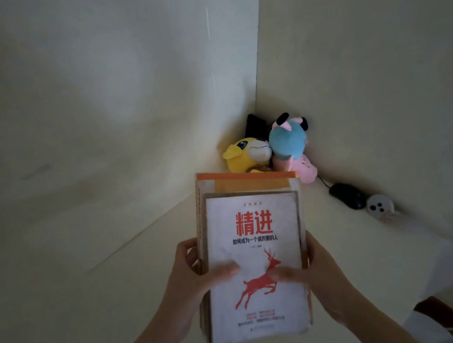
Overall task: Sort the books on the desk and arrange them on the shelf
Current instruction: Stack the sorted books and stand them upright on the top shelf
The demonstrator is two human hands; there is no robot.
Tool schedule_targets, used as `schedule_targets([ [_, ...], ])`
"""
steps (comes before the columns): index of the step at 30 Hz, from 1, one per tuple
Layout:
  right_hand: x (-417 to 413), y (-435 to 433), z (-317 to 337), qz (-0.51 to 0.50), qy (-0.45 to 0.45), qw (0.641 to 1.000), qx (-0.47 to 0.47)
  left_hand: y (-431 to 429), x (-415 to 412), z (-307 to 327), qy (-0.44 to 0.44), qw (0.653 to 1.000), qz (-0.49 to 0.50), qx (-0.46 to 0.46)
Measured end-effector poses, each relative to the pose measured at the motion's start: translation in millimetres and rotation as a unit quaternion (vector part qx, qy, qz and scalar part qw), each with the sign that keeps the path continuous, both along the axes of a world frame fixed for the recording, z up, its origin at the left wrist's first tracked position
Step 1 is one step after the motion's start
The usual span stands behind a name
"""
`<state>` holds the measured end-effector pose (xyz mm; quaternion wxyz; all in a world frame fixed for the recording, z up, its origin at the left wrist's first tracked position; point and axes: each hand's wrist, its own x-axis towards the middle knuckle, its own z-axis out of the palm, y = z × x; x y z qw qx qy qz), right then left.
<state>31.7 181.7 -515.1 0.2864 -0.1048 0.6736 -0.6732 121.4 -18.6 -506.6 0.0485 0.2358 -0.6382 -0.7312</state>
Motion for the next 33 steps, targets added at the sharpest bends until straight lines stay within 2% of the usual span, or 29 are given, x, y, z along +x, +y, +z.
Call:
schedule_targets([
  [9,33.7,-25.0,98.0,-0.031,0.115,0.991,-0.061,-20.2,41.1,105.5,0.094,0.994,0.026,-0.046],
  [21,104.8,-60.0,216.1,-0.031,0.279,0.951,-0.129,-45.7,128.7,229.5,0.205,0.968,0.074,-0.123],
  [33,185.2,-67.2,299.7,0.007,0.339,0.920,-0.197,-46.4,225.9,314.3,0.254,0.942,0.107,-0.190],
])
